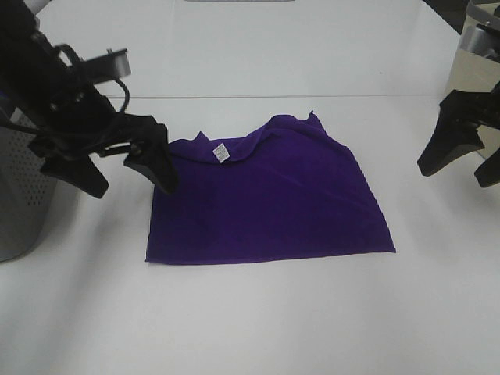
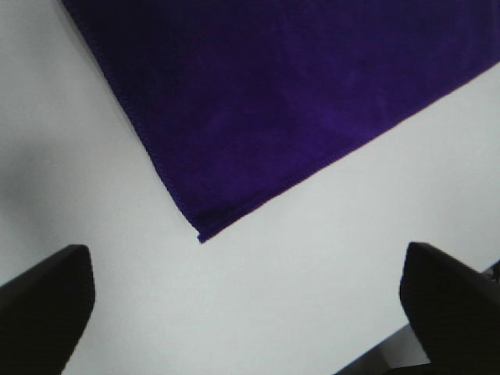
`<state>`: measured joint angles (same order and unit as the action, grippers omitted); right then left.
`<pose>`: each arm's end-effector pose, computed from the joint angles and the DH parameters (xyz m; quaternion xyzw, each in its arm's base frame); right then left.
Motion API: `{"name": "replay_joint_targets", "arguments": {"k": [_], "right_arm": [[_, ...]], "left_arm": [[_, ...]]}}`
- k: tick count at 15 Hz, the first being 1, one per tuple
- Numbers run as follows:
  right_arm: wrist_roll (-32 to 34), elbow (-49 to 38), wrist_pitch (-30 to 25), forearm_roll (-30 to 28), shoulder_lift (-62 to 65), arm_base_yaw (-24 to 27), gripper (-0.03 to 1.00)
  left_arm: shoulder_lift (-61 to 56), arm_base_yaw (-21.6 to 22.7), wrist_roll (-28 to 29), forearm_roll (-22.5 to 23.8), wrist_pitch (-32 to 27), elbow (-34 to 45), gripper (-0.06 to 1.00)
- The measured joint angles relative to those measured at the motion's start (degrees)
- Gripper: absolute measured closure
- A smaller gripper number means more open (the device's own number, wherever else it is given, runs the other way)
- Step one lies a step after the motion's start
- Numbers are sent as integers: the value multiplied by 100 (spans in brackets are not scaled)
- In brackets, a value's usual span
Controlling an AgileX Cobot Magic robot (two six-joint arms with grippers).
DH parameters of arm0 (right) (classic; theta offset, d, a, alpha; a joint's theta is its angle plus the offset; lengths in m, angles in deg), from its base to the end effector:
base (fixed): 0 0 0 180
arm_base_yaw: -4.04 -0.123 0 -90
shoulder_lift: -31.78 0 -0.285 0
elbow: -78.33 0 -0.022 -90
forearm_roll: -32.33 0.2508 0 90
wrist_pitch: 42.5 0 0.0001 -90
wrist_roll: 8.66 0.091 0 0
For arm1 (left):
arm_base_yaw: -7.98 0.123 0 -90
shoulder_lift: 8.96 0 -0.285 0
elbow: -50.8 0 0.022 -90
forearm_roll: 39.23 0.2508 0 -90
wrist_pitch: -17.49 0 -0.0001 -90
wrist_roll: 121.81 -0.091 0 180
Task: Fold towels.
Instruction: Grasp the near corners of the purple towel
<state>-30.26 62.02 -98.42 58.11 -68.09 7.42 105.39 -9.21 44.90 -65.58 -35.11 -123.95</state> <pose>0.3008 0.0151 0.2295 -0.0434 0.9779 0.1739 0.1073 0.3367 -0.1378 0.1943 0.1340 0.9703 -0.1922 0.0597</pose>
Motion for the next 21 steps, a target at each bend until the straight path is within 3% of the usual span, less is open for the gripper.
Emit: {"name": "replay_joint_targets", "arguments": {"k": [3,8,12,14,19,21], "right_arm": [[-17,57,155,-34,-166,6,19],[-206,470,109,-63,-1438,52,19],[-1117,584,-178,934,-2194,705,19],[-1564,584,-246,1329,-2441,785,19],[-1736,584,-195,1547,-2882,785,19],[-1805,584,-40,1690,-2899,785,19]], "left_arm": [[819,0,-92,63,189,-120,-5],[1209,0,-327,120,338,-120,-5],[1404,0,-378,86,390,-149,-5],[1432,0,-378,74,390,-149,-5],[1329,0,-424,-206,888,258,-5],[1272,0,-430,-653,1335,481,-5]]}}
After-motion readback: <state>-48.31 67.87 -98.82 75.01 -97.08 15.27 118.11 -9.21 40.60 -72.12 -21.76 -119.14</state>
